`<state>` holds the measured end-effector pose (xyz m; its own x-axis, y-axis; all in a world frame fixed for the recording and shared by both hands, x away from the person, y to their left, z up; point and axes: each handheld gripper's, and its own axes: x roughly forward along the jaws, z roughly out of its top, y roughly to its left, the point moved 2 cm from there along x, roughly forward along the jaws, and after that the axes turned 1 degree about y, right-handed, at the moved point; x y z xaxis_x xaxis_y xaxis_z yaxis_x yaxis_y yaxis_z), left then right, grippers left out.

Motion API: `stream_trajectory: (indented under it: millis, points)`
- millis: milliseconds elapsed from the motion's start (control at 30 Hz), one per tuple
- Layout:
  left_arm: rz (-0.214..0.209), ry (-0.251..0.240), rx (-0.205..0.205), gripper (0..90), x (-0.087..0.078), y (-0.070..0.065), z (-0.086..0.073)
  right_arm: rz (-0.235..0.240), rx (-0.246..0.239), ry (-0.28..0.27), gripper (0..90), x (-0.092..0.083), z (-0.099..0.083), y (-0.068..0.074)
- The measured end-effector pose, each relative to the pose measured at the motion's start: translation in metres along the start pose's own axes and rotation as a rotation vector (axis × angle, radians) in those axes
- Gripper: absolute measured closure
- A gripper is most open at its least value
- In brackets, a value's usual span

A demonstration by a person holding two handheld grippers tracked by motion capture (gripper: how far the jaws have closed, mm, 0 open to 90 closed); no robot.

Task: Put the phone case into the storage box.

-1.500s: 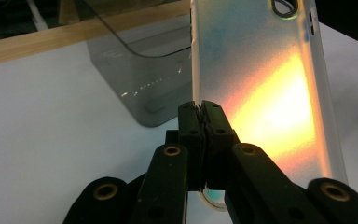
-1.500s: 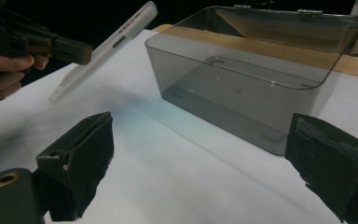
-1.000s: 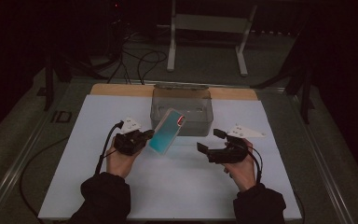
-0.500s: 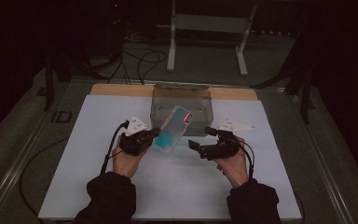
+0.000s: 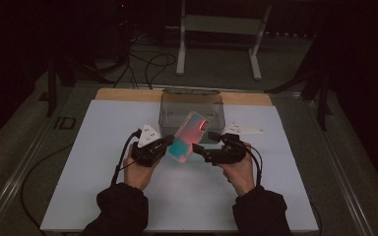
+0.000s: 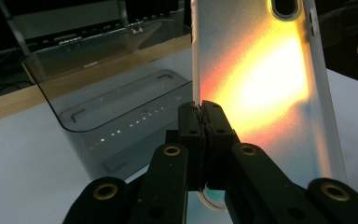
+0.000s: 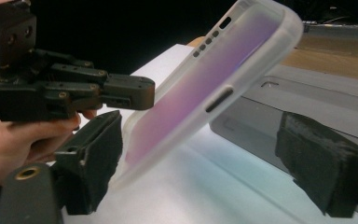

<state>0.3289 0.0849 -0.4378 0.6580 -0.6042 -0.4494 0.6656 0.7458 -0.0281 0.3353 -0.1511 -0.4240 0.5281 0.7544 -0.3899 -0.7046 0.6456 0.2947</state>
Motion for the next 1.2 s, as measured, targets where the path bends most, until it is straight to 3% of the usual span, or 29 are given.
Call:
stream_trajectory:
  millis: [300, 400, 467, 600, 733, 767, 933, 967, 1067, 1200]
  points:
    - [0.002, -0.021, -0.006, 88.8, 0.003, -0.007, -0.001, -0.027, 0.005, -0.002, 32.7, 0.003, 0.001, 0.006]
    - [0.009, -0.033, -0.016, 88.8, 0.003, -0.009, -0.001, -0.018, 0.024, -0.012, 46.5, 0.002, 0.001, 0.007]
    - [0.010, -0.045, -0.026, 88.8, 0.003, -0.010, -0.001, -0.006, 0.034, -0.017, 49.2, 0.002, 0.001, 0.007]
    - [0.011, -0.059, -0.039, 88.8, 0.004, -0.012, -0.002, 0.015, 0.102, -0.008, 60.6, 0.002, 0.001, 0.006]
    - [0.017, -0.063, -0.045, 88.8, 0.004, -0.013, -0.002, -0.001, 0.130, 0.000, 69.4, 0.003, -0.001, 0.008]
    - [0.020, -0.066, -0.045, 88.8, 0.004, -0.013, -0.002, -0.001, 0.130, 0.000, 69.4, 0.003, -0.001, 0.008]
    - [0.035, -0.071, -0.051, 88.7, 0.003, -0.014, -0.002, 0.018, 0.247, -0.001, 73.7, 0.004, 0.000, 0.005]
    - [0.038, -0.073, -0.052, 88.7, 0.003, -0.015, -0.002, 0.018, 0.247, -0.001, 73.7, 0.004, 0.000, 0.005]
    - [0.041, -0.079, -0.054, 88.7, 0.003, -0.018, -0.003, 0.031, 0.326, -0.011, 76.8, 0.003, 0.001, 0.002]
    - [0.035, -0.072, -0.055, 88.5, 0.004, -0.022, -0.004, 0.014, 0.341, -0.035, 79.5, 0.002, 0.003, 0.001]
